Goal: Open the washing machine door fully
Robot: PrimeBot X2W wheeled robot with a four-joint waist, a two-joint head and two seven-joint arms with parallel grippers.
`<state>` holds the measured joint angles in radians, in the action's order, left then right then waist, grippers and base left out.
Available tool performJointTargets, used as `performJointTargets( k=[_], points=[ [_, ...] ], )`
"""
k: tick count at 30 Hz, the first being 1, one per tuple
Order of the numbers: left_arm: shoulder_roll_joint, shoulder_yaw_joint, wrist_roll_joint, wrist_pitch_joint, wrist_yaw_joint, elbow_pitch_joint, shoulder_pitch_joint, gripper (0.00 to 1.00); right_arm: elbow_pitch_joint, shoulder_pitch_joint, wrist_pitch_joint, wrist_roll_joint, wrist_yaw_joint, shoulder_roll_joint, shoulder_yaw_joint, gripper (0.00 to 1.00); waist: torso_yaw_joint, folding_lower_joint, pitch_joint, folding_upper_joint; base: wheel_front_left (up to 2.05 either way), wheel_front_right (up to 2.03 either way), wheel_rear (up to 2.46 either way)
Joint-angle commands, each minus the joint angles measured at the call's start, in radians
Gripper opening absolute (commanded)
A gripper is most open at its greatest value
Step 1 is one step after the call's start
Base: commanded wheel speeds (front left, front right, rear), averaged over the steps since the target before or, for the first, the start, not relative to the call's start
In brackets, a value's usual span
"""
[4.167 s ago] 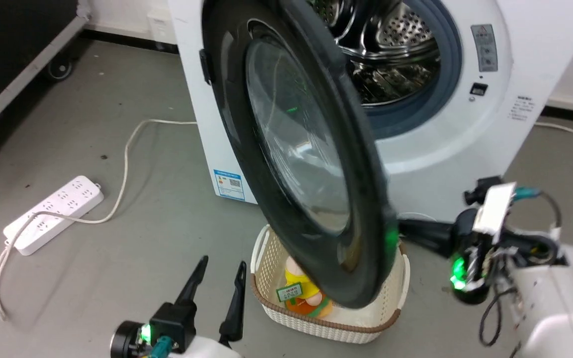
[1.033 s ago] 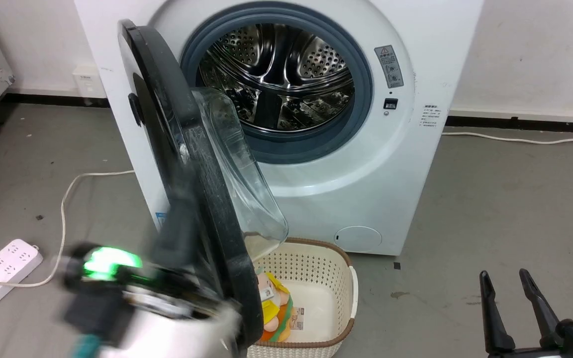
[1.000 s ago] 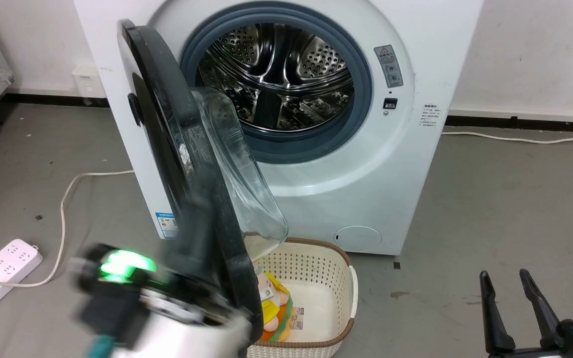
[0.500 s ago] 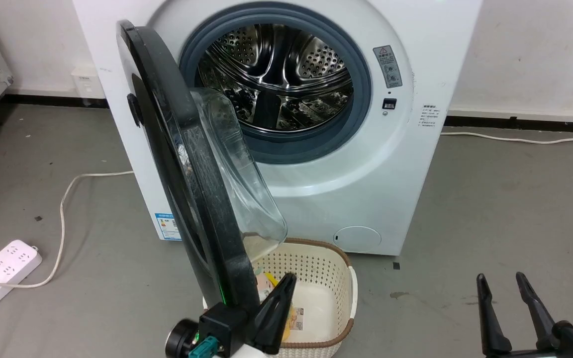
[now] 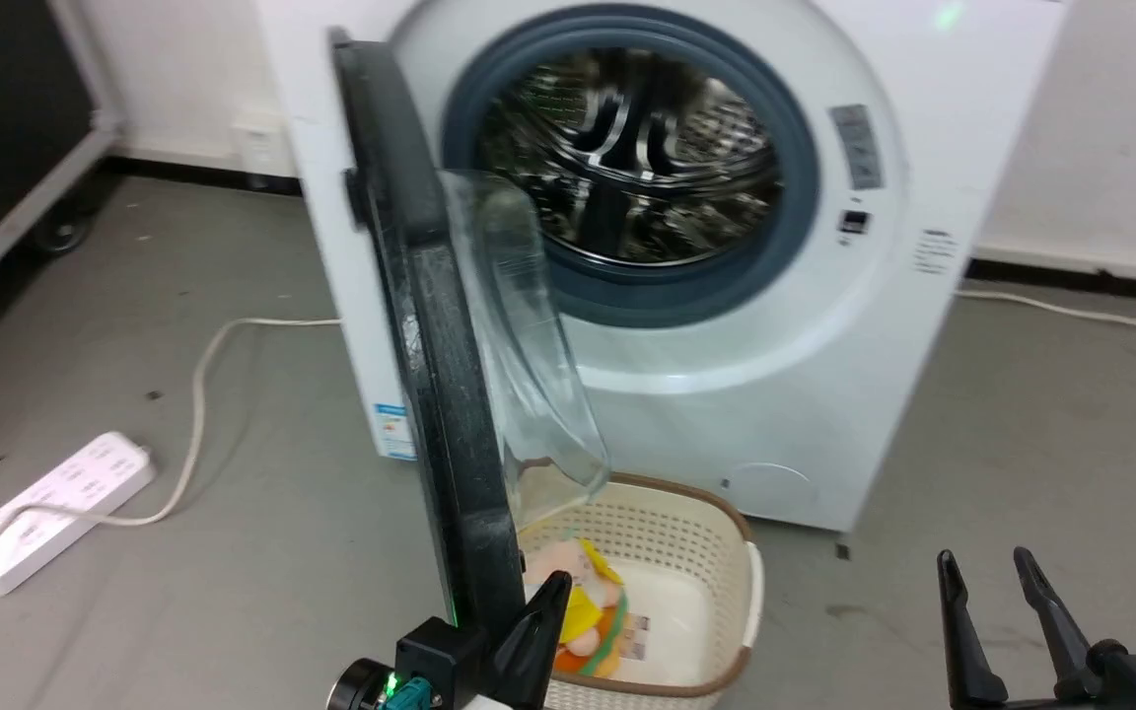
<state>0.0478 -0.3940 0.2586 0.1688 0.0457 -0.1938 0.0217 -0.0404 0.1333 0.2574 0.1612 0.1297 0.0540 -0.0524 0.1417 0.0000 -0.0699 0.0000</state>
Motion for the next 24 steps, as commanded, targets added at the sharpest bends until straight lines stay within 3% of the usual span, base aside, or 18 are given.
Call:
performJointTargets(
  k=[1, 13, 24],
  points=[
    [0.012, 0.009, 0.006, 0.006, -0.008, -0.008, 0.004, 0.0, -0.005, -0.007, 0.004, 0.013, 0.001, -0.004, 0.001, 1.0, 0.05, 0.0, -0.013, 0.0, 0.0, 0.0, 0.0],
    [0.062, 0.079, 0.033, 0.01, -0.047, 0.014, 0.01, 0.0, -0.013, -0.006, 0.004, 0.027, 0.001, -0.004, 0.02, 1.0, 0.236, 0.0, -0.008, 0.0, 0.0, 0.0, 0.0],
    [0.152, 0.227, 0.093, 0.021, -0.085, -0.001, 0.07, 0.0, -0.022, -0.016, 0.004, 0.004, 0.001, -0.004, 0.042, 1.0, 0.293, 0.0, 0.069, 0.0, 0.0, 0.0, 0.0]
  ],
)
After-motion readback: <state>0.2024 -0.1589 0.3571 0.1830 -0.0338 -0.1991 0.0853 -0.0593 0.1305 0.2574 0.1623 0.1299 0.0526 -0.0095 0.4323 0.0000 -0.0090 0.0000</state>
